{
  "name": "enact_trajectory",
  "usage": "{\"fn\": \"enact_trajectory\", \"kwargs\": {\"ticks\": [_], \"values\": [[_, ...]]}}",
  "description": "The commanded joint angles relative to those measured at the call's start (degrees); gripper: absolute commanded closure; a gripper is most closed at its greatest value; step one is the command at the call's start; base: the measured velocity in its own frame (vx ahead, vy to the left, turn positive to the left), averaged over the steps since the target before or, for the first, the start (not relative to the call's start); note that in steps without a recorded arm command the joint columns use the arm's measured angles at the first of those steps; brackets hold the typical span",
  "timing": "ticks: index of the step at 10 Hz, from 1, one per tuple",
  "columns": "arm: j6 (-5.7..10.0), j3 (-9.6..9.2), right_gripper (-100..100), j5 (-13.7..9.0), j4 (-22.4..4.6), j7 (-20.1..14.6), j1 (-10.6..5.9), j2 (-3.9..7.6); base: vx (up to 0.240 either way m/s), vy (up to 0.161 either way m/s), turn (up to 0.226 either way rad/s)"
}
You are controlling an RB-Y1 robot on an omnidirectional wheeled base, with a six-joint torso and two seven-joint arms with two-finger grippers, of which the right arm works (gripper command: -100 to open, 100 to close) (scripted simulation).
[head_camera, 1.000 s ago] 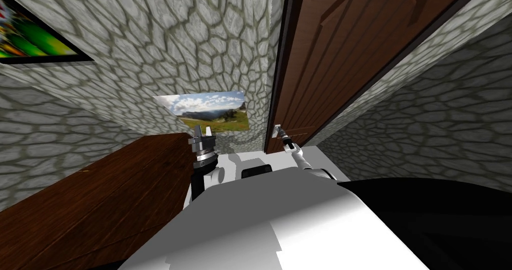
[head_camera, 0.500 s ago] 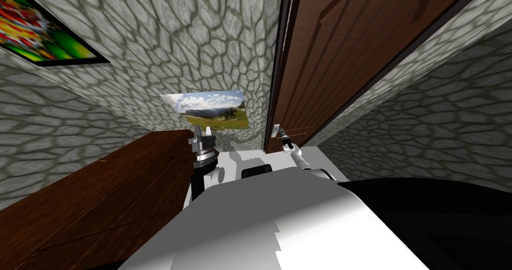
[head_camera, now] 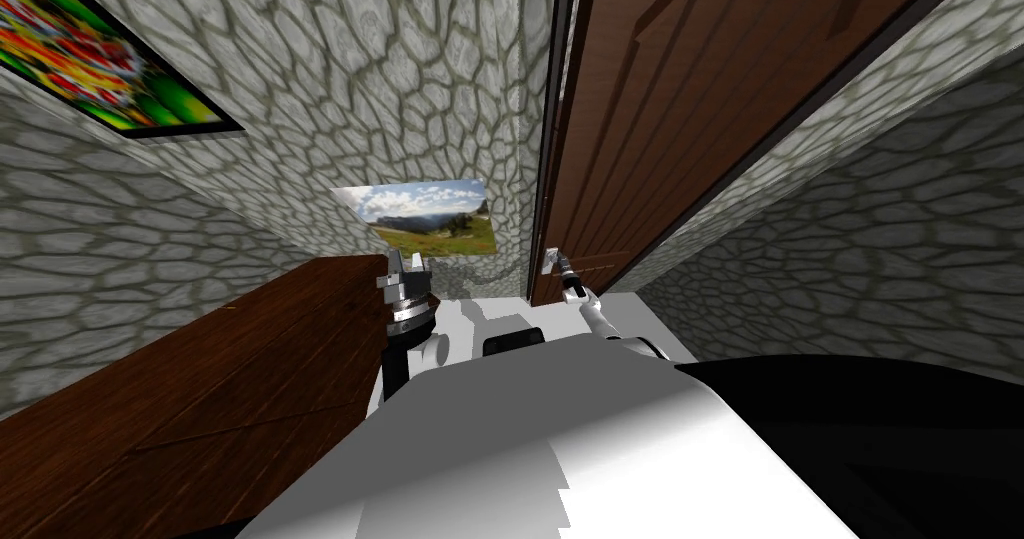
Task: Pull the door open
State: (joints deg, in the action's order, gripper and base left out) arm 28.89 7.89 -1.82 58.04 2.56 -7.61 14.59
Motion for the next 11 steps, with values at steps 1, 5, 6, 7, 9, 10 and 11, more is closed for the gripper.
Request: {"fn": "enact_trajectory", "kwargs": {"ticks": [1,5,6,7,9,10,11], "values": [[-0.05,-1.06,100,-2.45,0.54,-2.86,-0.23,-0.45,-0.057,-0.043,0.07],[-0.64,-2.18,100,-6.8,1.21,-7.73,-0.18,-0.97,-0.066,-0.05,0.066],[-0.94,-2.75,100,-8.97,1.54,-9.85,-0.15,-1.23,-0.063,-0.042,0.078],[-0.94,-2.75,100,-8.97,1.54,-10.08,-0.15,-1.23,-0.055,-0.037,0.063],[-1.23,-3.31,100,-11.14,1.87,-12.43,-0.12,-1.49,-0.051,-0.04,0.046],[-1.53,-3.87,100,-13.32,2.21,-14.66,-0.1,-1.76,-0.057,-0.045,0.072],[-1.53,-3.87,100,-13.32,2.21,-14.78,-0.1,-1.76,-0.048,-0.033,0.053]]}}
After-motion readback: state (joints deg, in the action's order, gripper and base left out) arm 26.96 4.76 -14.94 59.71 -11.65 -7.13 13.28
